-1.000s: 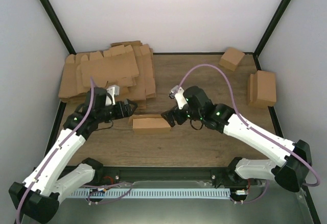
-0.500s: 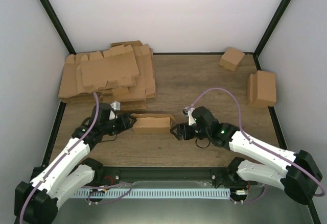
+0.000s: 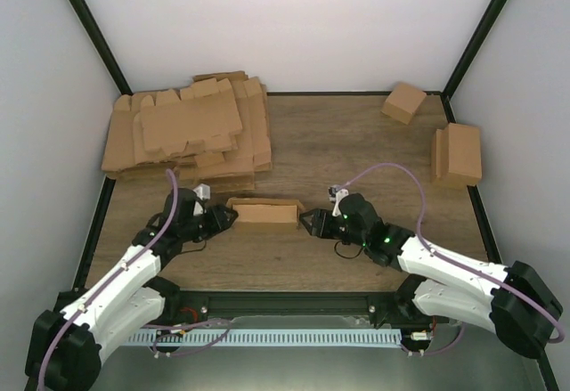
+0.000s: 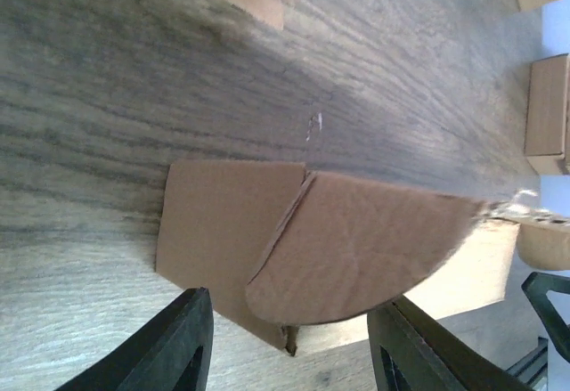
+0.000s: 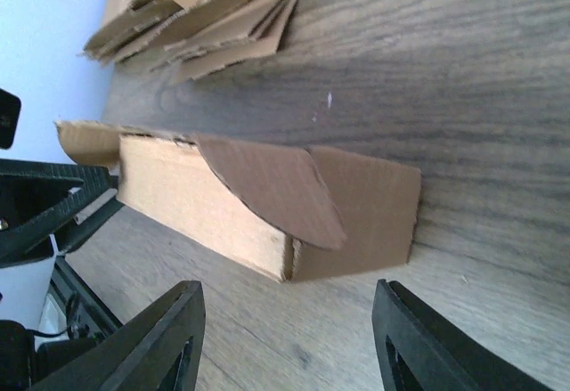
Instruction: Fold the paper box
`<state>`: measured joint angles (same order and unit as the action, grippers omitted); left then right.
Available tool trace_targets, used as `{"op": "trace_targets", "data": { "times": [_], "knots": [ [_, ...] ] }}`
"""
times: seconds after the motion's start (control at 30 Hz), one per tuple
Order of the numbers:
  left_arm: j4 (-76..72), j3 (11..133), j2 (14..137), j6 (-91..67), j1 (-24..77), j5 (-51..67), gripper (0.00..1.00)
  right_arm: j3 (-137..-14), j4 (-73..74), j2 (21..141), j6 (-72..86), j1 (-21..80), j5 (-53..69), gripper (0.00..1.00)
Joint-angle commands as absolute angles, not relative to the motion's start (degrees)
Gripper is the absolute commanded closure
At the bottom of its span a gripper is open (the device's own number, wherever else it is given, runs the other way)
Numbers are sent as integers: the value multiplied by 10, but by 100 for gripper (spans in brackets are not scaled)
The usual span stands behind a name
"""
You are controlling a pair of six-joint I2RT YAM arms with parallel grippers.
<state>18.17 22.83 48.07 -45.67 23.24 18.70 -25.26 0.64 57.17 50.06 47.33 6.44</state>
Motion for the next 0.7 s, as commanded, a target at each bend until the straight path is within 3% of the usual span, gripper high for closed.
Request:
{"op": "trace_targets", "data": {
  "times": [0.0,0.27,0.67],
  "knots": [
    [130,217,463,-460,233,173,50,-273,-38,588,505,470,39,46],
    [86,206,501,-466,232,191,54,-282,-73,645,508,471,44,51],
    [63,196,544,-463,233,208,64,-302,-81,696,500,468,34,71]
  ]
}}
